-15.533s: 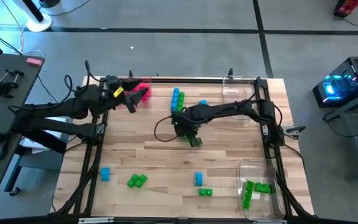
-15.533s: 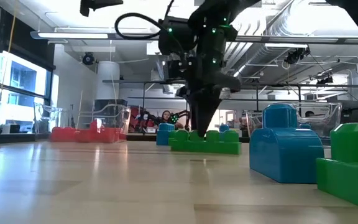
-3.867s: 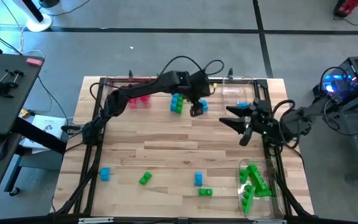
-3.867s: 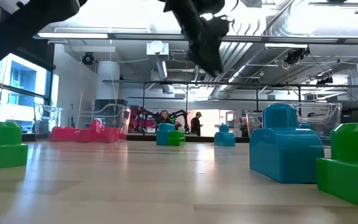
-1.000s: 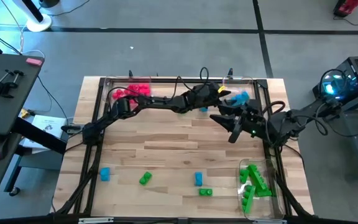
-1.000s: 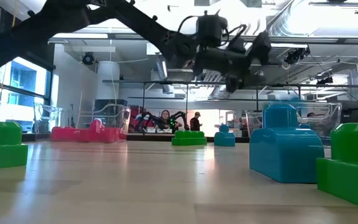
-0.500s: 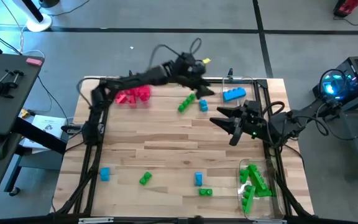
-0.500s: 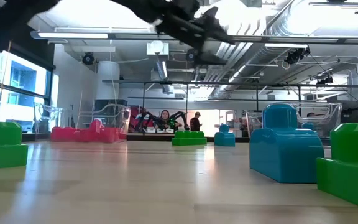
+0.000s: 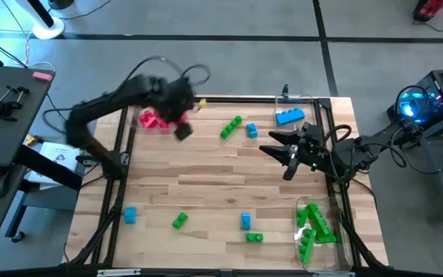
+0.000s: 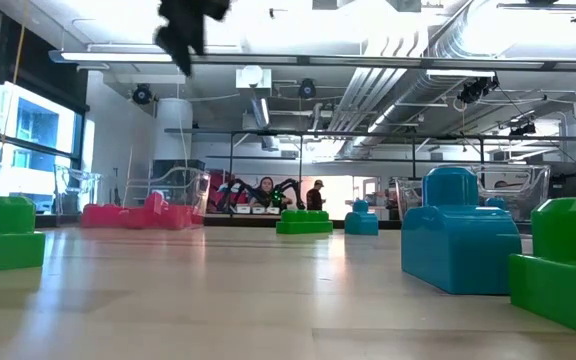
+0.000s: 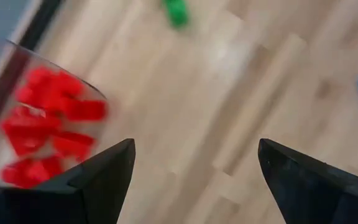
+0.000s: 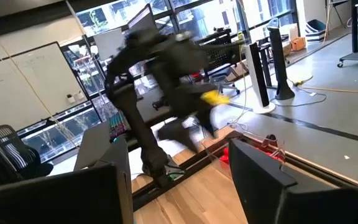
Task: Sort blocks
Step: Put the blue game piece into the top right transparent bin
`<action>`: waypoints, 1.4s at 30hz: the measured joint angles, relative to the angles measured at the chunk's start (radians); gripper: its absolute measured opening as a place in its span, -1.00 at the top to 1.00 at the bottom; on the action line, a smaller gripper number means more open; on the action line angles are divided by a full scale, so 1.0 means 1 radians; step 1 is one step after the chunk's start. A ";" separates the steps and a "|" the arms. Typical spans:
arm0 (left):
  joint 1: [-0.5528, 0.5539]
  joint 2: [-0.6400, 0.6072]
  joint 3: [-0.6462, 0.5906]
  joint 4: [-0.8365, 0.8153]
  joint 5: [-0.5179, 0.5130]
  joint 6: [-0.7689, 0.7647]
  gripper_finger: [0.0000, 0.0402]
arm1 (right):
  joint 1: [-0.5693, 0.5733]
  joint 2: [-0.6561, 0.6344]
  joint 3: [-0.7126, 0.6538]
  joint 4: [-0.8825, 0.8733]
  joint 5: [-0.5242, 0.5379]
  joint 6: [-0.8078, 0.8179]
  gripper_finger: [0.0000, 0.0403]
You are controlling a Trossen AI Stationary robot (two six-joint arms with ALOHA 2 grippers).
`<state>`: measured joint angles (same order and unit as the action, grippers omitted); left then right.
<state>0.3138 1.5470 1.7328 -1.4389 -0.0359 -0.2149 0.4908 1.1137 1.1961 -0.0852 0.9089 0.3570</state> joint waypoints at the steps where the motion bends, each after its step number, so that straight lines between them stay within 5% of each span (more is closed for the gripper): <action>1: -0.043 -0.058 -0.058 0.022 -0.001 -0.037 -0.62 | 0.000 0.000 0.000 0.000 0.000 0.000 0.20; 4: -0.193 -0.245 -0.261 0.110 -0.021 -0.198 -0.62 | 0.000 0.000 0.000 0.000 0.000 0.000 0.20; 9: -0.452 -0.516 -0.600 0.144 -0.120 -0.734 -0.62 | 0.000 0.000 0.000 -0.001 0.000 -0.002 0.20; 14: -0.686 -0.628 -0.820 0.162 -0.102 -1.196 -0.62 | 0.000 0.000 0.000 -0.002 0.000 -0.010 0.20; 28: -1.175 -0.225 -0.869 0.128 0.202 -1.647 -0.62 | 0.000 0.000 0.000 -0.054 -0.002 0.004 0.20; 42: -1.239 -0.129 -0.868 0.353 0.157 -1.982 -0.62 | 0.000 0.000 0.000 -0.108 -0.003 0.001 0.20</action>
<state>-0.9249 1.4183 0.8646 -1.0860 0.1208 -2.1973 0.4908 1.1137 1.1961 -0.1930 0.9058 0.3581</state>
